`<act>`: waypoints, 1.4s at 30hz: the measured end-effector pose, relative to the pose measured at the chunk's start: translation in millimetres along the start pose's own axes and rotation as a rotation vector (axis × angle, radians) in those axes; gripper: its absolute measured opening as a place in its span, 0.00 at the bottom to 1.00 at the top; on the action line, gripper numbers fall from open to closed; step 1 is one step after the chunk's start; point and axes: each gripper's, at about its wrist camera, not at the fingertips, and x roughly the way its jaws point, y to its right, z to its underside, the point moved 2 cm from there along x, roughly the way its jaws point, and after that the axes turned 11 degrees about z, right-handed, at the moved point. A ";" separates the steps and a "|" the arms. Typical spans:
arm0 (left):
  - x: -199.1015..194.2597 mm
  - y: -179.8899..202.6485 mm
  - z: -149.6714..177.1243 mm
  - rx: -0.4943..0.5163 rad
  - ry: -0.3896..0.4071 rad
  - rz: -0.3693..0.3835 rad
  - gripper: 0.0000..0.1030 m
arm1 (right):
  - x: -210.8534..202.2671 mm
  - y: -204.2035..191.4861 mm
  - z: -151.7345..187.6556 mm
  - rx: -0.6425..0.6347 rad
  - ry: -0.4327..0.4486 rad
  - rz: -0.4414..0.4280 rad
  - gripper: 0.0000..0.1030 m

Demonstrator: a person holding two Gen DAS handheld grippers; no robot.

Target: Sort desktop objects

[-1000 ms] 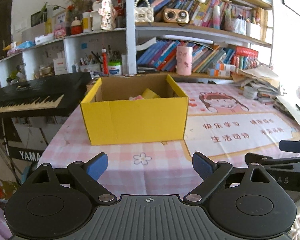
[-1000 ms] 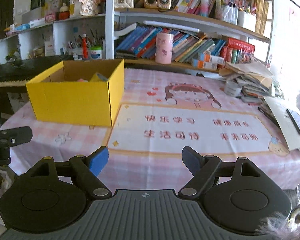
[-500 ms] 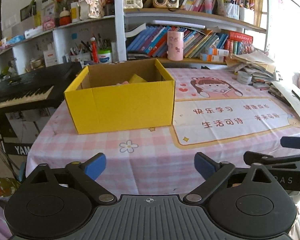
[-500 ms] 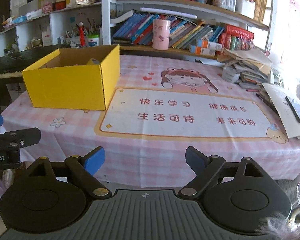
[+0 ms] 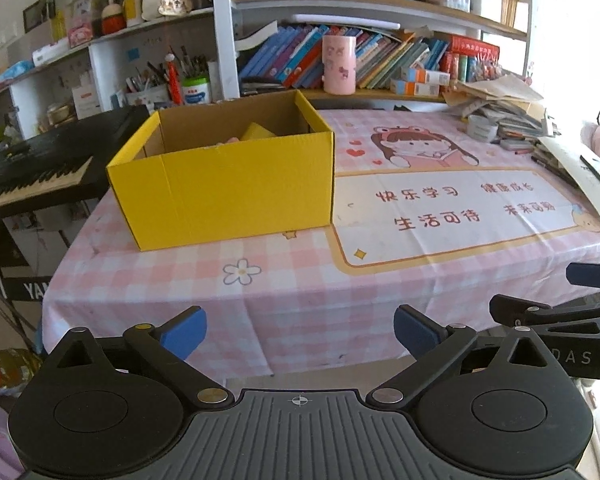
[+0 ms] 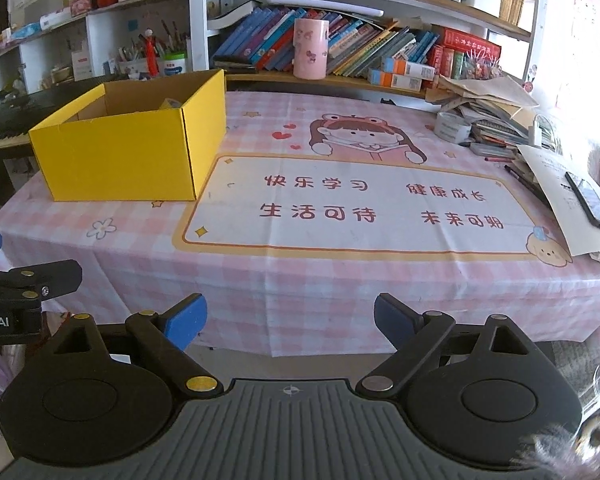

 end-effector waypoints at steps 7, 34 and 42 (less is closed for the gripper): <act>4.0 -0.2 0.3 -0.011 -0.017 0.006 0.99 | -0.5 -0.2 0.5 -0.010 0.000 0.003 0.88; 12.4 -4.3 -1.2 -0.020 -0.040 0.017 1.00 | 6.8 1.9 -1.4 -0.013 -0.022 0.007 0.88; 14.2 -6.5 -2.9 -0.009 -0.043 0.025 1.00 | 10.9 0.0 -3.4 -0.017 -0.027 0.007 0.88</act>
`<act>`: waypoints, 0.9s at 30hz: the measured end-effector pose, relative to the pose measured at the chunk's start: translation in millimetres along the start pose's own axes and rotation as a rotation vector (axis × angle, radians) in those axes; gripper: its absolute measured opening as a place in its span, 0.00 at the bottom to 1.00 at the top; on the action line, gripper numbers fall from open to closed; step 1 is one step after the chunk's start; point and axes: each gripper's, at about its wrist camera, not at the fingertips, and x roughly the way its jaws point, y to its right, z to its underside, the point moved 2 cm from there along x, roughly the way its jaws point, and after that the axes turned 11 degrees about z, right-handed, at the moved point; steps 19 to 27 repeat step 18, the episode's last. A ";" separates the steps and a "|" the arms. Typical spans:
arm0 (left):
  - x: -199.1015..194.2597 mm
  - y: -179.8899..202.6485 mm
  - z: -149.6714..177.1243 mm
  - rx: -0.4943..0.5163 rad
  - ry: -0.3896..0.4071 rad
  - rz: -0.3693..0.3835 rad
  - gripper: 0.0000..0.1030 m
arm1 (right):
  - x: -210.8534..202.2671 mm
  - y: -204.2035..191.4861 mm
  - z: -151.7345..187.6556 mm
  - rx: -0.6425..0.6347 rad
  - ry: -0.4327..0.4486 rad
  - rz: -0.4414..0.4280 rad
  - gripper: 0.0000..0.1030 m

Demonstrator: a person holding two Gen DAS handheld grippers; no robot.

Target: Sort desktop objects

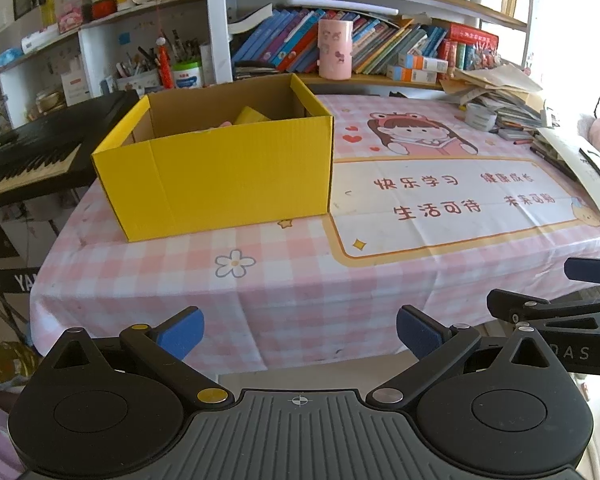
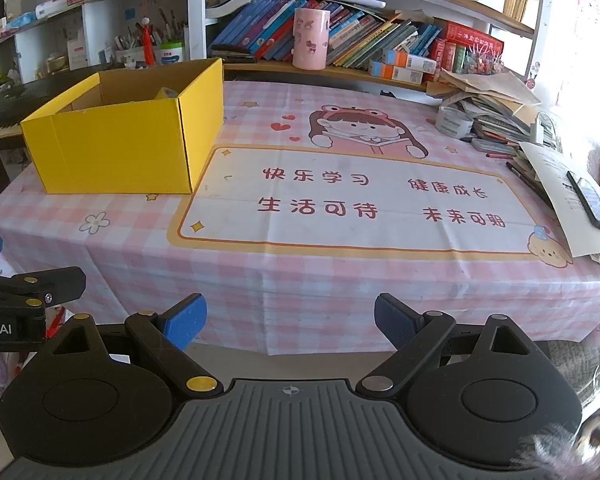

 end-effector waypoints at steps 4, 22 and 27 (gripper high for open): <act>0.5 -0.1 -0.3 0.006 0.001 0.005 1.00 | 2.3 -0.9 -0.4 0.007 -0.008 0.002 0.88; 4.5 -1.8 -3.5 0.008 0.009 0.037 1.00 | 8.2 -1.5 -4.1 0.006 -0.027 0.011 0.88; 4.5 -1.8 -3.5 0.008 0.009 0.037 1.00 | 8.2 -1.5 -4.1 0.006 -0.027 0.011 0.88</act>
